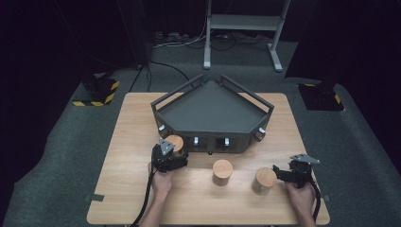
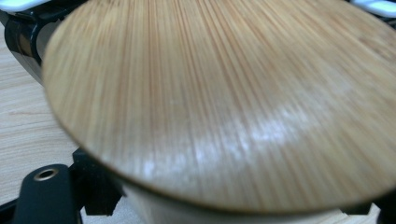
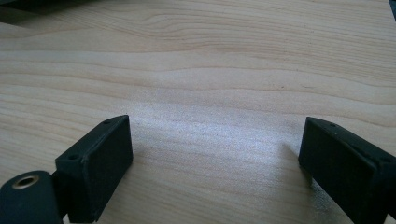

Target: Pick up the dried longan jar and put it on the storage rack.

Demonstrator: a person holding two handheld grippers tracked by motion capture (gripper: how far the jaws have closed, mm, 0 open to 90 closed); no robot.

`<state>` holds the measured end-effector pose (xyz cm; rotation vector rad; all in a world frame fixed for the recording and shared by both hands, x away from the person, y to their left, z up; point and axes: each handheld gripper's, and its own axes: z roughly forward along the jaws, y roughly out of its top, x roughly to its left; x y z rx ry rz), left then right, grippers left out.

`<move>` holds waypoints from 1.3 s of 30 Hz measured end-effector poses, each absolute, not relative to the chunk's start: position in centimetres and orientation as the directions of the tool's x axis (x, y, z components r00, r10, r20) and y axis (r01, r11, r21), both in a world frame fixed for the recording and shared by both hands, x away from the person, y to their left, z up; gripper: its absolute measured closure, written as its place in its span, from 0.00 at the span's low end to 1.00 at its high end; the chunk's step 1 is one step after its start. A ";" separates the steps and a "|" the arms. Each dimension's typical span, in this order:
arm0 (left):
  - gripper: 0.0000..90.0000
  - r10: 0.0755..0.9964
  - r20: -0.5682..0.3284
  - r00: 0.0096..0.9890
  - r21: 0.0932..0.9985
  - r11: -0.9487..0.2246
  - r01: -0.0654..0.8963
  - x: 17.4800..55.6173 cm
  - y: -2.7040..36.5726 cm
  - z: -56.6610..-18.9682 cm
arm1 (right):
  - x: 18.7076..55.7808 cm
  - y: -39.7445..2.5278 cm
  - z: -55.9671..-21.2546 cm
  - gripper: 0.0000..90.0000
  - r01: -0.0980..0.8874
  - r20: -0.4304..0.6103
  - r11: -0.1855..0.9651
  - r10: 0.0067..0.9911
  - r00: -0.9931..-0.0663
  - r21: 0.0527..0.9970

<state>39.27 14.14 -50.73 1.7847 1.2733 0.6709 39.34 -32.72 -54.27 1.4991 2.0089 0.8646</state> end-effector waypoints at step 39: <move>0.28 0.943 -0.038 0.332 0.872 -0.131 0.471 39.9 14.2 -50.5 | 39.3 -32.7 -54.3 0.10 0.653 -0.010 0.198 0.960 -0.281 0.731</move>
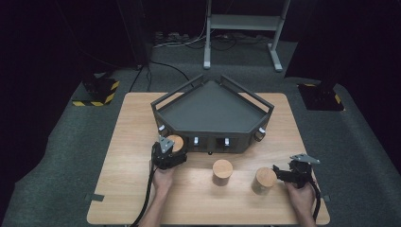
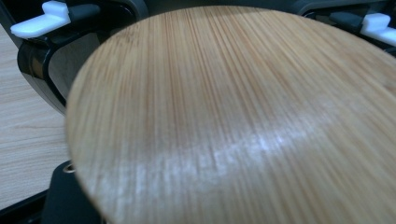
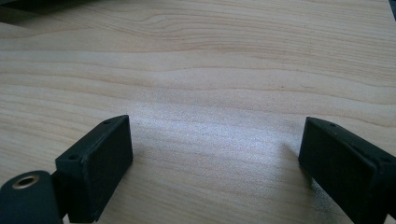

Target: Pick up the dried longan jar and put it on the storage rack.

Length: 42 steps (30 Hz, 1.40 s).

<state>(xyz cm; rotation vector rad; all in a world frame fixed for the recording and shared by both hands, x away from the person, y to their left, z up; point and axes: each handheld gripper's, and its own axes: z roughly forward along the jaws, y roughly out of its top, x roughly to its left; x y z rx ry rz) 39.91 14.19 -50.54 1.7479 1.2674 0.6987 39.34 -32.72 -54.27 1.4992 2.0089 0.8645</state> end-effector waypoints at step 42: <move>0.29 0.881 -0.077 0.467 0.851 -0.186 0.490 38.7 15.2 -44.8 | 39.4 -32.7 -54.3 0.11 0.652 -0.008 0.198 0.959 -0.282 0.732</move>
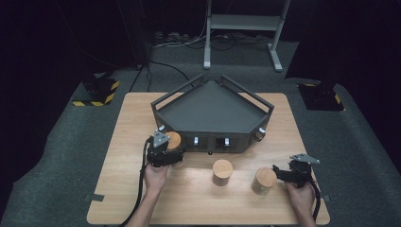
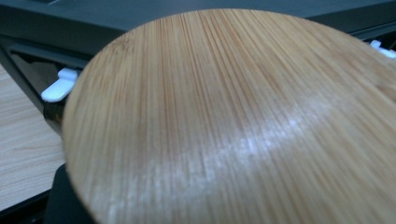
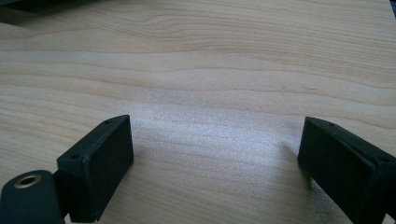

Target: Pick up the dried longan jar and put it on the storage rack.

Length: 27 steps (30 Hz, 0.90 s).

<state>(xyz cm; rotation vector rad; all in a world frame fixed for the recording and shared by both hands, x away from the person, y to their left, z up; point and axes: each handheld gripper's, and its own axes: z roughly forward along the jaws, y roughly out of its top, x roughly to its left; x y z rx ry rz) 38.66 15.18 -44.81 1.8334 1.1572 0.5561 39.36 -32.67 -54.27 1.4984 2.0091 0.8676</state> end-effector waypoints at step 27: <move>0.29 0.815 -0.117 0.568 0.847 -0.217 0.485 38.7 15.5 -39.7 | 39.4 -32.7 -54.3 0.11 0.652 -0.008 0.198 0.959 -0.282 0.732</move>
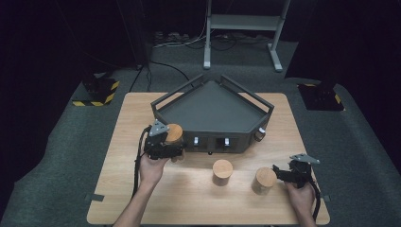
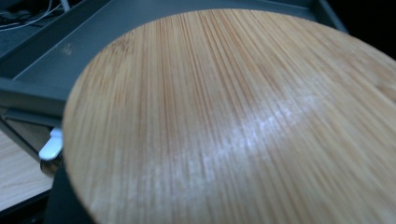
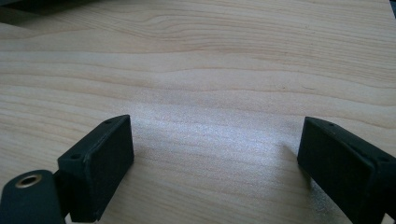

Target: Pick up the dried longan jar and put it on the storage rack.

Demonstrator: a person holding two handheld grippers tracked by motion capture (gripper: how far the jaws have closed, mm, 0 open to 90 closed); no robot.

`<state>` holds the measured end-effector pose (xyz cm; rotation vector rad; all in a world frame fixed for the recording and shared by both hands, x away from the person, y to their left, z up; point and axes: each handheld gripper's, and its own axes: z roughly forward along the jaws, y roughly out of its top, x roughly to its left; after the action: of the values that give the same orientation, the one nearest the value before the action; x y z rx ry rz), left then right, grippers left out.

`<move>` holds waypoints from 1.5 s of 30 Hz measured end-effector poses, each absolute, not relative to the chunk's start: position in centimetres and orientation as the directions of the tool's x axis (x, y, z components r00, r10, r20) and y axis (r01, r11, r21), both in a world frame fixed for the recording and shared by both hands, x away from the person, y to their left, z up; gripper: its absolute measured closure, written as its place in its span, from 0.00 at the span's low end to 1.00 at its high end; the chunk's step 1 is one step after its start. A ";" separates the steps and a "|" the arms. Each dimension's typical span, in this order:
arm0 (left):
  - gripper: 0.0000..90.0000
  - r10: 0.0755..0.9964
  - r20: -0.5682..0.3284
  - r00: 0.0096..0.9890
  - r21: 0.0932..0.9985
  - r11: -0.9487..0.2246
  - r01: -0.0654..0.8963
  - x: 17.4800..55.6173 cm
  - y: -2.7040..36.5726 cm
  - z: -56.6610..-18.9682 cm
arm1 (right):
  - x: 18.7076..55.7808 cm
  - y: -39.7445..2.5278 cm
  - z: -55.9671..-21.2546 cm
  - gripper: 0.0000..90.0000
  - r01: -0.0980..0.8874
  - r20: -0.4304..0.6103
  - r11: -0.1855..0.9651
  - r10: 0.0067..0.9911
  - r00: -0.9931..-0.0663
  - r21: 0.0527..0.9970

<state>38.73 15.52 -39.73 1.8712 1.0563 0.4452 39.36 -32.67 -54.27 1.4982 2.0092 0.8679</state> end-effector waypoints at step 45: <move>0.29 0.804 -0.109 0.585 0.872 -0.206 0.445 45.3 12.9 -31.7 | 39.4 -32.7 -54.3 0.11 0.652 -0.008 0.198 0.959 -0.282 0.732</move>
<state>45.29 12.85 -31.67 1.8417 1.0138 0.4624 39.36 -32.67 -54.27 1.4983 2.0090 0.8682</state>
